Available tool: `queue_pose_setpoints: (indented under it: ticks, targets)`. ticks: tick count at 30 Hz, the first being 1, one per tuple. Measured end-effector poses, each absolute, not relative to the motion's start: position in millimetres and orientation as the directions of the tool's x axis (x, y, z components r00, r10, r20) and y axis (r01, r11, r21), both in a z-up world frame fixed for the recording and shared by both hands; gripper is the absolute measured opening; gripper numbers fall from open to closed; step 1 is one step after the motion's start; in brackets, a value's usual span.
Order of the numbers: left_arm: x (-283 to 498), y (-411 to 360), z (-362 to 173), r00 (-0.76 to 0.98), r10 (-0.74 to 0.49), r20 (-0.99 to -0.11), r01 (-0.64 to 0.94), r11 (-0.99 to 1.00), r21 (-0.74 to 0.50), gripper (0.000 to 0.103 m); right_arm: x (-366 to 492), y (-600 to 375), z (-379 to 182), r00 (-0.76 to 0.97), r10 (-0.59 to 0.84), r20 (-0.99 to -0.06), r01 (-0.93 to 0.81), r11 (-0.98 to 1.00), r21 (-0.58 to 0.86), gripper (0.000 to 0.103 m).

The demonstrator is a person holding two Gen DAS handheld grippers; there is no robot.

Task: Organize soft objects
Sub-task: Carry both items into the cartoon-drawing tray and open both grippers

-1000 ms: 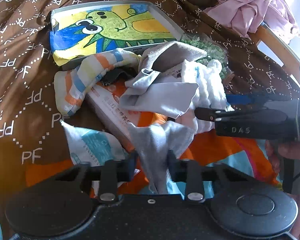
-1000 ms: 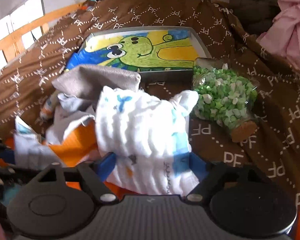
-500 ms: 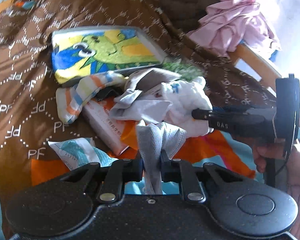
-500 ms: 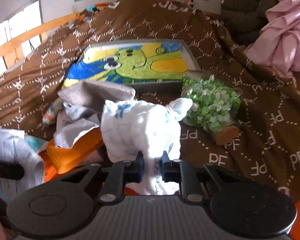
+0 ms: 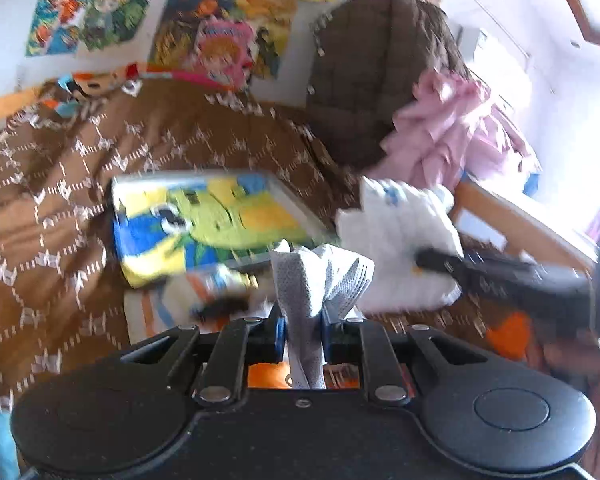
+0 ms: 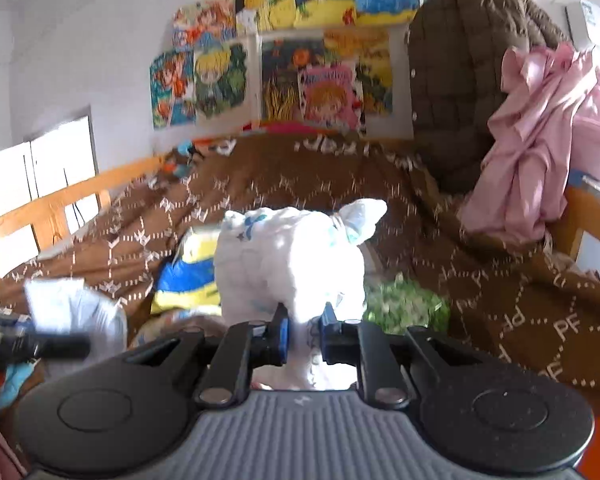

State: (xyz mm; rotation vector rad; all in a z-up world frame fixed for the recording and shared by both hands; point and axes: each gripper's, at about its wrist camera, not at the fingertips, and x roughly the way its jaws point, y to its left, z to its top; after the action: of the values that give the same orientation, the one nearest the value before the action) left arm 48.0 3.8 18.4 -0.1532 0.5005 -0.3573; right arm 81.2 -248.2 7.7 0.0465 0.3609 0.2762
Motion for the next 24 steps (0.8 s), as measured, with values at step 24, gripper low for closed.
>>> queue_pose_setpoints:
  ticks: [24]
  targets:
    - [301,90,-35,0.874,-0.193,-0.446,0.047,0.947,-0.319,0.021,302,-147,-41,0.836,0.389,-0.387,-0.288,0.911,0.295,0.017]
